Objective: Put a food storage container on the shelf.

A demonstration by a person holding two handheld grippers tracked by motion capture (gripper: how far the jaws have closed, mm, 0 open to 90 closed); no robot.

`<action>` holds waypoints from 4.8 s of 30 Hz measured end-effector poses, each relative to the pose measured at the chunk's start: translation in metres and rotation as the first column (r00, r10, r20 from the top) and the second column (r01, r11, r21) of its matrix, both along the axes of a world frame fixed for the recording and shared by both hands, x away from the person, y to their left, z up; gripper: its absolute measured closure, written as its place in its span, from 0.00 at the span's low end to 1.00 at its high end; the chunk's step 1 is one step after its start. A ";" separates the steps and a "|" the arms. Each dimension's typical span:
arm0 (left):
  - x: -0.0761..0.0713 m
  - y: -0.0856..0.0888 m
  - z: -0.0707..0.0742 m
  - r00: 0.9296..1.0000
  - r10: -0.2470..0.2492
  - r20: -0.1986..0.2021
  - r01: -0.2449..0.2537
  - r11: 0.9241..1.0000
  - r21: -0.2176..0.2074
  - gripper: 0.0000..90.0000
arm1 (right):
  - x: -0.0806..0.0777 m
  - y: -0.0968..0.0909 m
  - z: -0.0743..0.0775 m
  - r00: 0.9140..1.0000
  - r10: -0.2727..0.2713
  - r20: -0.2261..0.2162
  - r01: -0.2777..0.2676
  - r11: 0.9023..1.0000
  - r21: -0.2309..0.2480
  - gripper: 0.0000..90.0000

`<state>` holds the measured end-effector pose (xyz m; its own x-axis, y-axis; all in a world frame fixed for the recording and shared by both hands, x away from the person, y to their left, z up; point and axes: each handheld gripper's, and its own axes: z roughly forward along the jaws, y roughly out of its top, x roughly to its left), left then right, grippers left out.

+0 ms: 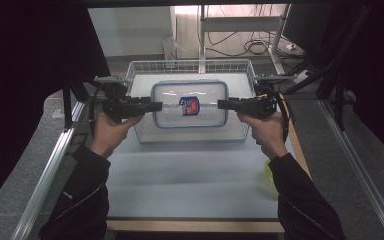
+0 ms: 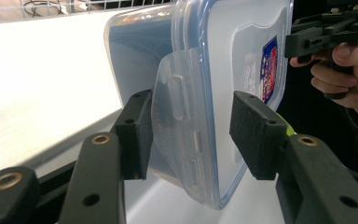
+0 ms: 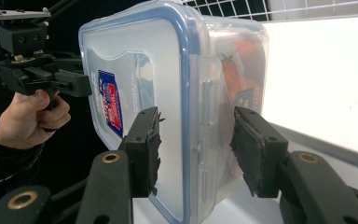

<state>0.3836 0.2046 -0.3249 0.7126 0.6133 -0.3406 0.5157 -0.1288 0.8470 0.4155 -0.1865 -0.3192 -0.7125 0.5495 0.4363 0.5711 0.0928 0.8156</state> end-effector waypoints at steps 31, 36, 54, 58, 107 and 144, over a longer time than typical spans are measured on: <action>0.053 0.008 0.017 1.000 0.007 -0.021 -0.008 0.999 -0.052 0.57 | 0.054 0.006 0.021 0.999 -0.036 -0.027 0.037 0.999 0.028 0.58; 0.061 0.009 0.019 0.999 0.018 -0.029 -0.020 0.998 -0.054 0.57 | 0.061 0.007 0.021 0.998 -0.041 -0.044 0.043 0.998 0.038 0.58; 0.073 0.008 0.010 0.999 0.044 -0.031 -0.046 0.996 -0.072 0.55 | 0.079 0.008 0.015 0.995 -0.053 -0.084 0.057 0.997 0.048 0.58; 0.072 0.006 0.008 0.999 0.046 0.008 -0.046 0.997 -0.059 0.53 | 0.079 0.009 0.015 0.996 -0.054 -0.075 0.057 0.997 0.043 0.57; 0.077 -0.013 -0.016 0.991 0.124 0.048 -0.129 0.982 0.135 0.76 | 0.056 0.029 0.000 0.981 -0.143 0.135 0.171 0.958 -0.228 0.98; 0.028 -0.017 -0.032 0.981 0.062 0.183 -0.094 0.981 0.171 0.14 | 0.032 0.021 -0.007 0.983 -0.046 0.178 0.089 0.967 -0.240 0.50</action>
<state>0.4120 0.1878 -0.3565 0.6991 0.7087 -0.0948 0.3752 -0.2507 0.8924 0.4471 -0.1655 -0.3258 -0.7220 0.6737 0.1575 0.4378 0.2686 0.8580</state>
